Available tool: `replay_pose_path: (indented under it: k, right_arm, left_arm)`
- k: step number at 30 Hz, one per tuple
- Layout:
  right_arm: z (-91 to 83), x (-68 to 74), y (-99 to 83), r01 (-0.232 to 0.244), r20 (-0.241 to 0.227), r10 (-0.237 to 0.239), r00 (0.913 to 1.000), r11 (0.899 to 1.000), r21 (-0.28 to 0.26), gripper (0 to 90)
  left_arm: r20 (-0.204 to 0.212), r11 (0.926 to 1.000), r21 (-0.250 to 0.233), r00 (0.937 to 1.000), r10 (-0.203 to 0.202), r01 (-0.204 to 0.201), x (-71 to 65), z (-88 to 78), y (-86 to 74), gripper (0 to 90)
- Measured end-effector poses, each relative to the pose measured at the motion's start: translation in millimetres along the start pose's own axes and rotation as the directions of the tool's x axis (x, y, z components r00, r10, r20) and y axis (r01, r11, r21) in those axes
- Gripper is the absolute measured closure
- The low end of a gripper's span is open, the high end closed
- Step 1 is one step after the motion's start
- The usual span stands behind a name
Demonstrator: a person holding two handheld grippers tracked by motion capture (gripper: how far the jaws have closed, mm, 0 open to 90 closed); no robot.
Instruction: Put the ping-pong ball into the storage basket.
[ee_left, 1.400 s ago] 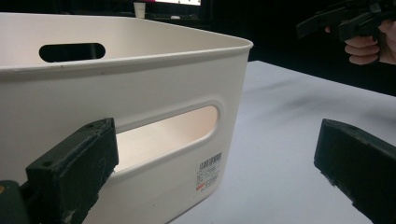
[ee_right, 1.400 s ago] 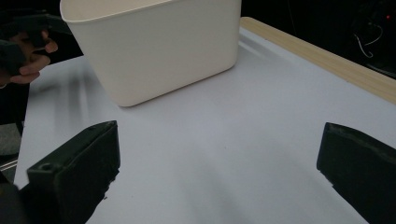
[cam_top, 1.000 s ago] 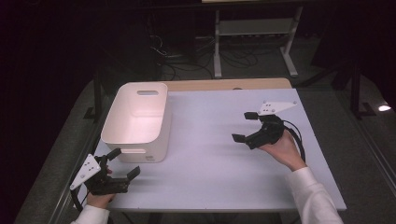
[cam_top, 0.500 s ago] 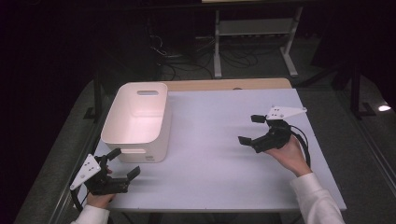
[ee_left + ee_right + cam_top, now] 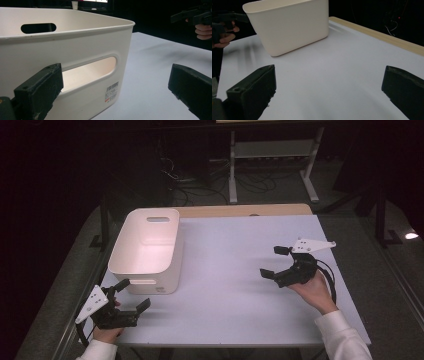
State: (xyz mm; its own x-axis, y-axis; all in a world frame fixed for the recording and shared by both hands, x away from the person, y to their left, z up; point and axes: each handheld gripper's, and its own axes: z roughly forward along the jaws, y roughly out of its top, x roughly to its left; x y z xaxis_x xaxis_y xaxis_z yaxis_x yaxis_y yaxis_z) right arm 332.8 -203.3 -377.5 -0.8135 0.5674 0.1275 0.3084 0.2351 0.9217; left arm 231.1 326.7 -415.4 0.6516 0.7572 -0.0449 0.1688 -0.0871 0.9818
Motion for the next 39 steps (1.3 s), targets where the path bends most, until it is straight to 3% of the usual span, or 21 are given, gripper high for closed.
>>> replay_pose_path:
  k: [39]
  right_arm:
    - [-38.2, 2.3, -41.9, -0.019, 0.089, 0.023, 0.9958, 0.999, -0.050, 0.0]
  left_arm:
    - [0.002, 0.9997, -0.017, 0.9998, -0.020, 0.020, -1.8, 0.7, -0.3, 0.0]
